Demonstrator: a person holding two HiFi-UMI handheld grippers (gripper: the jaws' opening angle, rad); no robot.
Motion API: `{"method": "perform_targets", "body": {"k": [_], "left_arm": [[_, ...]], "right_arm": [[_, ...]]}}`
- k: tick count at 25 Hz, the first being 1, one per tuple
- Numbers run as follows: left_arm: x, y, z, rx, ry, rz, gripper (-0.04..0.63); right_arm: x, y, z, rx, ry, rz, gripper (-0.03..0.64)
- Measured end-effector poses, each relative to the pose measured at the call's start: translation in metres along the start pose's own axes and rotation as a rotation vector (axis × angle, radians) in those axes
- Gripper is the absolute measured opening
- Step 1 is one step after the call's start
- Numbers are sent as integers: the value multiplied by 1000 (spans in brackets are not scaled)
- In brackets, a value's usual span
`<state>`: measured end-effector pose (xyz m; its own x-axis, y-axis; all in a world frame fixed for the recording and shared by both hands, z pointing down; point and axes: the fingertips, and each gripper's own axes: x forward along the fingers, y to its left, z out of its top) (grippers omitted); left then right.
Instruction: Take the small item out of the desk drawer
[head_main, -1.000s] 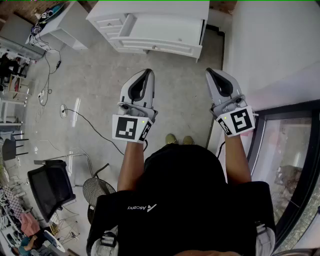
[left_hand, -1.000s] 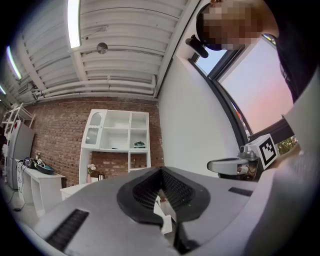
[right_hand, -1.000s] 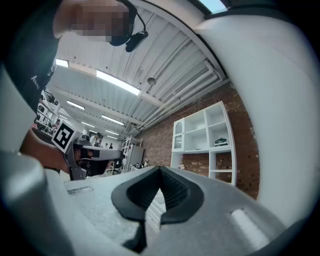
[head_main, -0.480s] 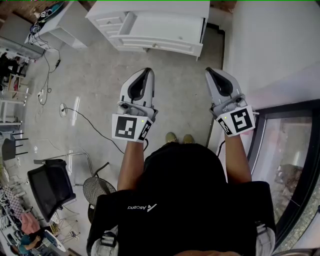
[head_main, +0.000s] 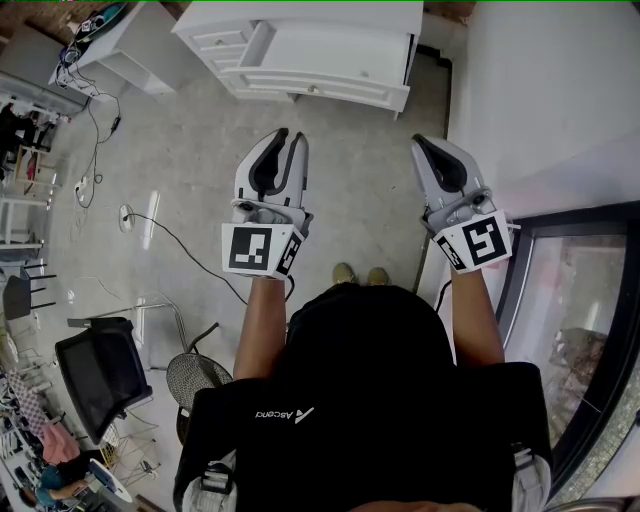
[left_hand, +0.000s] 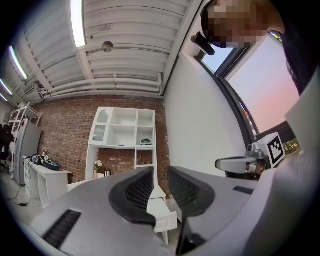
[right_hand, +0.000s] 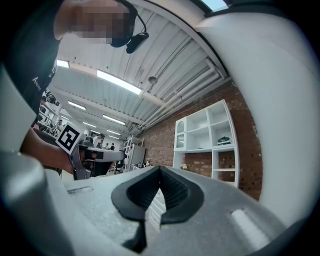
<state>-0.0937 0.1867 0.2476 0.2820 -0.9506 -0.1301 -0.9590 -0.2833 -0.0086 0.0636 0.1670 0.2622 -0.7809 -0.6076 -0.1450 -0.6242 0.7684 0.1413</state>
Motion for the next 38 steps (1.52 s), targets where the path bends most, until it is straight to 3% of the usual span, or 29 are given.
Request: {"method": "perform_targets", "body": {"k": [9, 21, 27, 38], "left_arm": [[6, 27, -7, -10, 19, 4, 189], [29, 74, -21, 7, 37, -66, 191], [58, 100, -40, 33, 88, -123, 192], [136, 142, -95, 35, 197, -149, 192]], "right_arm": [[19, 8, -4, -7, 17, -3, 0], [61, 11, -13, -31, 46, -47, 0], [82, 2, -20, -52, 65, -77, 0], [142, -61, -60, -44, 79, -99, 0]]}}
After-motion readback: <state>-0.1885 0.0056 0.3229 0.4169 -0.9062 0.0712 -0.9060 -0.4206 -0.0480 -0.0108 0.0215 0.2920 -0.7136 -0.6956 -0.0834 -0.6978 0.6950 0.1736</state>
